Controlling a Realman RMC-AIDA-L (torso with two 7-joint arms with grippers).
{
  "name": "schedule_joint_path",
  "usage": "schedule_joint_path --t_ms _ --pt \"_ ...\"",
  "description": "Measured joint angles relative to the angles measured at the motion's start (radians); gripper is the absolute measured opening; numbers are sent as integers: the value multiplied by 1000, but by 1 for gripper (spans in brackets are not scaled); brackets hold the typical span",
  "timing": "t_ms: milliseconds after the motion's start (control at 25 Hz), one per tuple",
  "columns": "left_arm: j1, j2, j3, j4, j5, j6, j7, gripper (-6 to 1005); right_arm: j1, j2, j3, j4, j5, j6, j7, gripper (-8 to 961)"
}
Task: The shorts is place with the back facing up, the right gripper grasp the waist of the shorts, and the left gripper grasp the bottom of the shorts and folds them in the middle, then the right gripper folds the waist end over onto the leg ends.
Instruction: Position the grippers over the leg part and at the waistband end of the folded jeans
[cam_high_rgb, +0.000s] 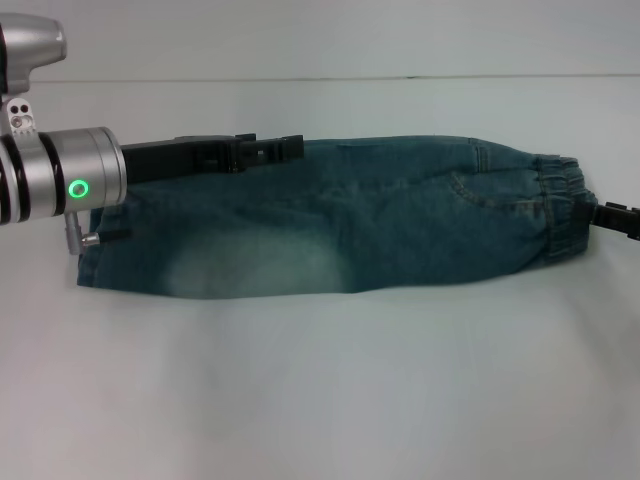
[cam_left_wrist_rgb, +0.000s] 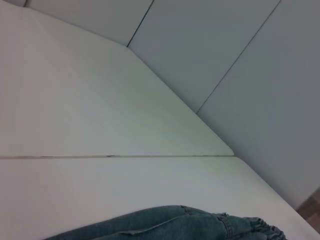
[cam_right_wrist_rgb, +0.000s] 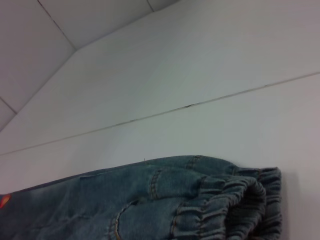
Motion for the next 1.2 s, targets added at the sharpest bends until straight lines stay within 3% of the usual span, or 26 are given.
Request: schedule_joint_path --t_ms 1200 --pt "-12 -1 0 -2 0 -3 -7 919 -5 14 -32 12 -7 2 -65 693"
